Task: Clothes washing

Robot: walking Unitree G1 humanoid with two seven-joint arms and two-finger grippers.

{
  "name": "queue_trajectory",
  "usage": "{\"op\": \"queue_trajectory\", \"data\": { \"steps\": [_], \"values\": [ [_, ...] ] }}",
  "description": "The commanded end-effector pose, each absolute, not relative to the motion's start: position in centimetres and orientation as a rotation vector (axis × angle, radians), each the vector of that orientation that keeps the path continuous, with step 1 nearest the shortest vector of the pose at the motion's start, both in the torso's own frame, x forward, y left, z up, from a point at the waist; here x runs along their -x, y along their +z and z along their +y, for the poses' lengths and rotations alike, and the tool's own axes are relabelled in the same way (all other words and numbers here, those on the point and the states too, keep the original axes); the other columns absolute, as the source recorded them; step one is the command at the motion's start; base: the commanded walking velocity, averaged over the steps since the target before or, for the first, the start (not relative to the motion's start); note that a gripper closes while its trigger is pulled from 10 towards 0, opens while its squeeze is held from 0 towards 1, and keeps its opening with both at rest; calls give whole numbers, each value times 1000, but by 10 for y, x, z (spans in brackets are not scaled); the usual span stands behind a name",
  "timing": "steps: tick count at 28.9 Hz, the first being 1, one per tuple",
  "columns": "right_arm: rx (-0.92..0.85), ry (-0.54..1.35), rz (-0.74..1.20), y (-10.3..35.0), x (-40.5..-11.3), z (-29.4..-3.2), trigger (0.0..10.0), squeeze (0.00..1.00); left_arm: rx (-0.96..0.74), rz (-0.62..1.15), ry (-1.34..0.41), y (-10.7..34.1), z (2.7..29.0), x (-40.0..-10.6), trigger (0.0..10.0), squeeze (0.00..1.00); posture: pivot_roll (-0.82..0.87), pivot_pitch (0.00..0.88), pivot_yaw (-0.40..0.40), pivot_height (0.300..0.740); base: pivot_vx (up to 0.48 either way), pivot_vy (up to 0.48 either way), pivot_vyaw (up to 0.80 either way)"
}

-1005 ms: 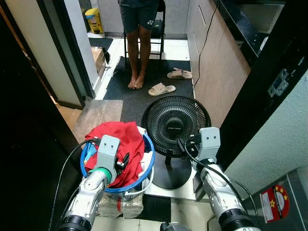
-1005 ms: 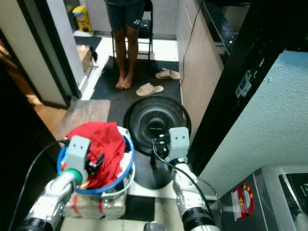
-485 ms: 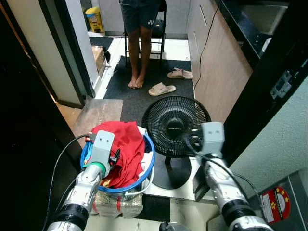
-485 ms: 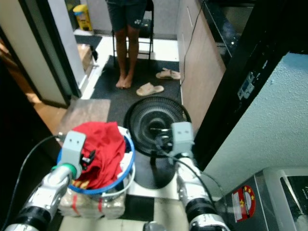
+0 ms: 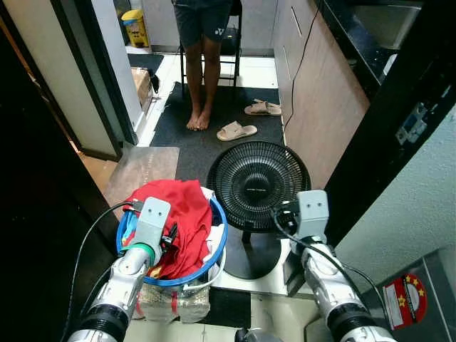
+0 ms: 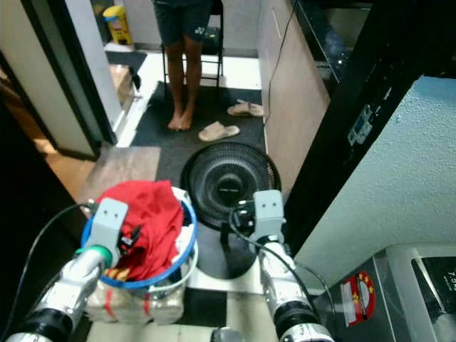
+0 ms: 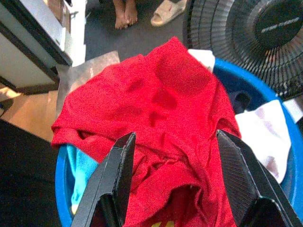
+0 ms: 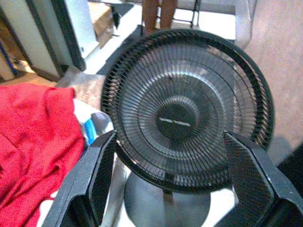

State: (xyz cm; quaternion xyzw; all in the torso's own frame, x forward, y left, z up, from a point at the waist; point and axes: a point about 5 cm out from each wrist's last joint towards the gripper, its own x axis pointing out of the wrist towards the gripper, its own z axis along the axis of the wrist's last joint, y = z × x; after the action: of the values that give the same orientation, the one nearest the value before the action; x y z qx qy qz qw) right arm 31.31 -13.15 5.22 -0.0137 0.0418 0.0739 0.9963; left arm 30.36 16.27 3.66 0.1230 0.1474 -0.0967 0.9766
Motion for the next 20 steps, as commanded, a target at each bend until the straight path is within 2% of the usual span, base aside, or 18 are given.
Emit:
{"op": "queue_trajectory", "data": {
  "steps": [1, 9, 20],
  "values": [
    [37, 155, 58, 57, -315, -130, 10000, 0, -250, 274, -208, 40, 161, -305, 10000, 0, -40, 0, 29, 740, 0, 0, 0],
    [26, 141, 36, 61, -317, -132, 10000, 0, -235, 244, -216, 46, 156, -309, 10000, 0, -43, 0, 29, 740, 0, 0, 0],
    [19, 148, 28, 61, -316, -131, 10000, 0, -240, 238, -225, 43, 155, -306, 10000, 0, -44, 0, 29, 715, 0, 0, 0]
  ]
}}
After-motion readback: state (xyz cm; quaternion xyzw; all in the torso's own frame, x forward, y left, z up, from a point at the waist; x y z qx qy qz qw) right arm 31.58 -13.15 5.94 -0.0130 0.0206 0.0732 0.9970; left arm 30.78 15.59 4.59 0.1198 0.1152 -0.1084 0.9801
